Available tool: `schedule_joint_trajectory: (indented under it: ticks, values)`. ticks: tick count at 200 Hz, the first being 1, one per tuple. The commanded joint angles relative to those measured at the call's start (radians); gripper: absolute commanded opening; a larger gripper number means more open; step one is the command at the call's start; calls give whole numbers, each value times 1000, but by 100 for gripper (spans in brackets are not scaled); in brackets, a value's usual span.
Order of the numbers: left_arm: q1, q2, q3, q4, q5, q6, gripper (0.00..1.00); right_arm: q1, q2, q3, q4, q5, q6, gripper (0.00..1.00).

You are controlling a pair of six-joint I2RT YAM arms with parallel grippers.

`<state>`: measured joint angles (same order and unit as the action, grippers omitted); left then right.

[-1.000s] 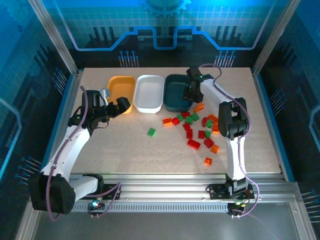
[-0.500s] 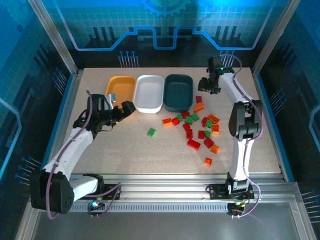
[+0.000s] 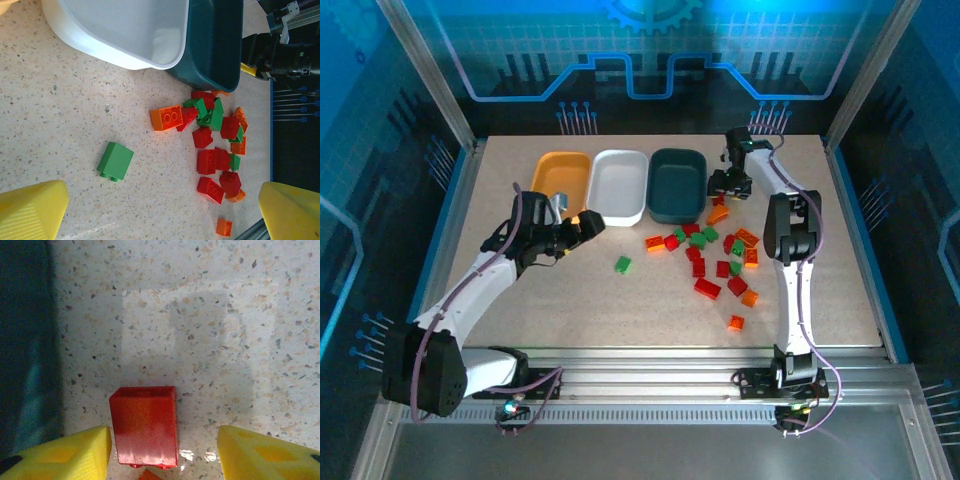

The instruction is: Sort the legos into containers by color

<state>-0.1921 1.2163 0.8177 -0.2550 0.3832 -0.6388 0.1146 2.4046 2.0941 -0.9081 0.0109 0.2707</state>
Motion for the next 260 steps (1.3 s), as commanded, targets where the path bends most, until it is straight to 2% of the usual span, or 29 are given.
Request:
schedule_joint_trajectory:
  ticks: [1, 39, 90, 134, 170, 220, 260]
  values:
    - [-6, 14, 14, 16, 8, -6, 99, 8, 35, 38, -48, 13, -11, 60]
    - [-7, 23, 19, 19, 10, -9, 99, 19, 49, 35, -56, 125, 17, 57]
    - [-9, 22, 20, 16, 11, -8, 99, -8, 0, -14, -31, 186, 59, 50]
    - [-9, 32, 19, 24, 13, -12, 99, -1, -73, -93, 20, 222, 40, 53]
    - [-16, 38, 15, 39, 19, -22, 99, -3, -121, -137, 78, 167, 66, 56]
    - [-24, 45, 0, 48, 20, -23, 99, -27, -93, -156, 124, 14, 64, 56]
    - [-26, 67, 3, 60, 29, -28, 99, -27, -32, -97, 58, 85, 75, 51]
